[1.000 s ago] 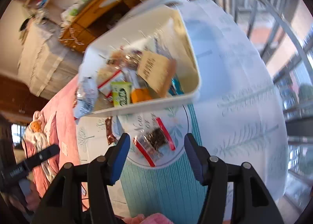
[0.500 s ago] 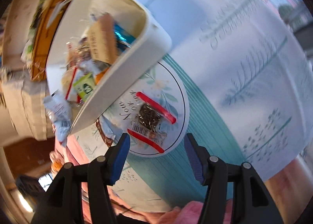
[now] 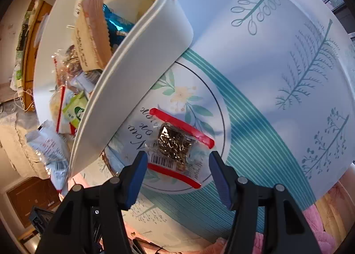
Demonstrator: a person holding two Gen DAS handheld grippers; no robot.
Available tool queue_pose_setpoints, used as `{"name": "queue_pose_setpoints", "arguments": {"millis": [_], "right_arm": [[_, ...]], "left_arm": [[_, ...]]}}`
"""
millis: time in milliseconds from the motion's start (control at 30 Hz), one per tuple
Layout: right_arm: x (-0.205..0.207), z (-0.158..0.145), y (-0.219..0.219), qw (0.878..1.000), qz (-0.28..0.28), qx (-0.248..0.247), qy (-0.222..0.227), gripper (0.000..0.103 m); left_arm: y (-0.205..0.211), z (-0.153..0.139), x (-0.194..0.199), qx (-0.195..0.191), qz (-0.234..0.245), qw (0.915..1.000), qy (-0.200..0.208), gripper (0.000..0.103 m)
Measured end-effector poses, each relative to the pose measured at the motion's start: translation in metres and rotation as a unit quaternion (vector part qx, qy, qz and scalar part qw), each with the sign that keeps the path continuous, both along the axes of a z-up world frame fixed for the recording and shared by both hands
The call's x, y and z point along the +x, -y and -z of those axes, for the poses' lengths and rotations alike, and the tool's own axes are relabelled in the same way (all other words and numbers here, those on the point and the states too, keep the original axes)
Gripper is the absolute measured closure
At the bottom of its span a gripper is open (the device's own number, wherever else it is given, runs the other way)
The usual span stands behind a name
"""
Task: Organize snacks
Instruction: 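Grasp clear red-strip bag with right tool while left tool approaches brown wrapper, then grasp brown snowflake wrapper with left tool while right tool holds red-strip bag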
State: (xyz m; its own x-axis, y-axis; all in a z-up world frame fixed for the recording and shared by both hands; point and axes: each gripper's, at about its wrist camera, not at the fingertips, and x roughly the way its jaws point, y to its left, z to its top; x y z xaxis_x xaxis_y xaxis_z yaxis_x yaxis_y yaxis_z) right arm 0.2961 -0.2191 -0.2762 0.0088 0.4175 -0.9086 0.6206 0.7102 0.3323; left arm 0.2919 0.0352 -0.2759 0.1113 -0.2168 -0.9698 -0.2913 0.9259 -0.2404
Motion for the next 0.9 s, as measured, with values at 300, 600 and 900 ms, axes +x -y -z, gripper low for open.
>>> {"name": "queue_pose_setpoints", "arguments": {"millis": [300,600,900], "right_arm": [[0.009,0.018,-0.018,1.0,0.008,-0.014,-0.023,0.045],[0.027,0.033,-0.032,0.998,-0.002,-0.044,-0.039,0.045],[0.04,0.036,-0.065,0.994,-0.041,-0.087,-0.058,0.054]], "left_arm": [[0.004,0.024,0.018,0.001,0.009,0.9999,-0.013,0.027],[0.011,0.034,0.031,-0.001,0.022,0.9997,-0.008,0.027],[0.029,0.034,0.04,0.021,0.039,0.999,0.007,0.054]]}}
